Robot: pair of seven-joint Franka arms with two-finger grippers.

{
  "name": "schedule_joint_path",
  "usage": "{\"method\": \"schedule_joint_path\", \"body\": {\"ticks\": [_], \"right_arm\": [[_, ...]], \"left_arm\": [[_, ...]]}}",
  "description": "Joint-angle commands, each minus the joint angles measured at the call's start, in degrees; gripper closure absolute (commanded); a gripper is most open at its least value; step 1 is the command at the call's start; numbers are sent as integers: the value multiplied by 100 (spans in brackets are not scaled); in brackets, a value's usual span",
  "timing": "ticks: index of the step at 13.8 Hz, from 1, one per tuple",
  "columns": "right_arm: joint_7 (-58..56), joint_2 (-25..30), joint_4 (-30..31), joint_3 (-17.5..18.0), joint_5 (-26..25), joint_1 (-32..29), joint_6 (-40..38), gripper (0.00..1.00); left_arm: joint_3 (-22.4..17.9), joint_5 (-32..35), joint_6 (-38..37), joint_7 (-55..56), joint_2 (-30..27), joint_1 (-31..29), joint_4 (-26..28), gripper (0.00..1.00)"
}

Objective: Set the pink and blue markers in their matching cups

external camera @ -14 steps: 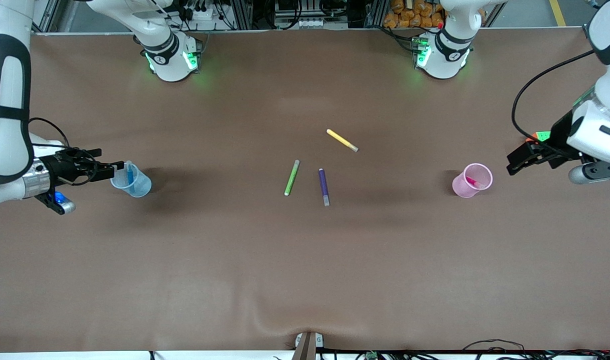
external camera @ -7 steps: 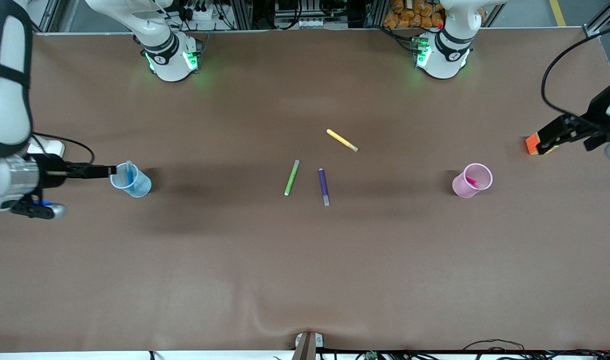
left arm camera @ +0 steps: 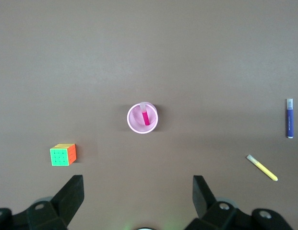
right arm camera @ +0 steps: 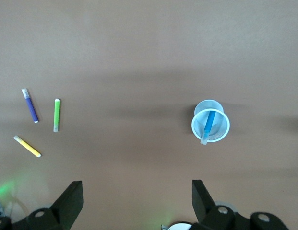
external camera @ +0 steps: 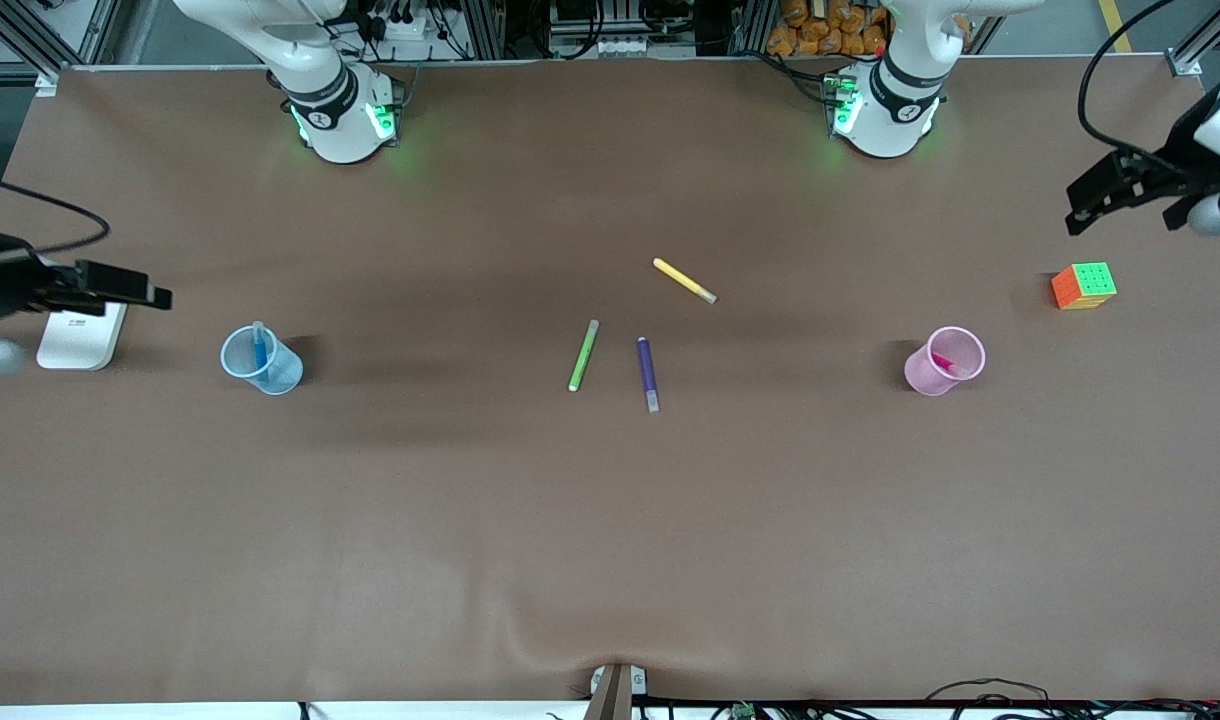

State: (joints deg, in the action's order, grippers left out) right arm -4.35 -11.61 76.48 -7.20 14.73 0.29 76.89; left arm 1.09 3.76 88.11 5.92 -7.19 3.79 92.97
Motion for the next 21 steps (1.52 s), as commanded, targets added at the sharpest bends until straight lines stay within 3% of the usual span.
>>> {"method": "schedule_joint_path", "body": {"ticks": [1,6,10,13,14,16,19,21], "right_arm": [[-22,509,51,253,-530,-117,-217,0],[4,687,130,228,-594,-100,-578,0],[4,1125,499,245,-840,41,-386,0],[-75,1862,1585,228,-849,15,482,0],[-83,1891,1659,236,-849,6,581,0],[-179,1865,1555,254,-962,6,608,0],[-1196,1699,1186,587,-1779,-11,573,0],[-1191,1584,1106,562,-1554,-99,538,0]], "left_arm": [[-101,-50,22,-3,-213,35,274,0],[-101,-68,14,-108,-81,-18,125,0],[-109,-86,31,-108,121,-97,-16,0],[-136,-51,31,-100,130,-159,-7,0],[-136,-24,22,-117,139,-272,10,0],[-136,-42,31,-152,209,-352,2,0],[-136,-24,31,-135,289,-343,1,0],[-136,-42,31,-144,289,-352,-16,0]]}}
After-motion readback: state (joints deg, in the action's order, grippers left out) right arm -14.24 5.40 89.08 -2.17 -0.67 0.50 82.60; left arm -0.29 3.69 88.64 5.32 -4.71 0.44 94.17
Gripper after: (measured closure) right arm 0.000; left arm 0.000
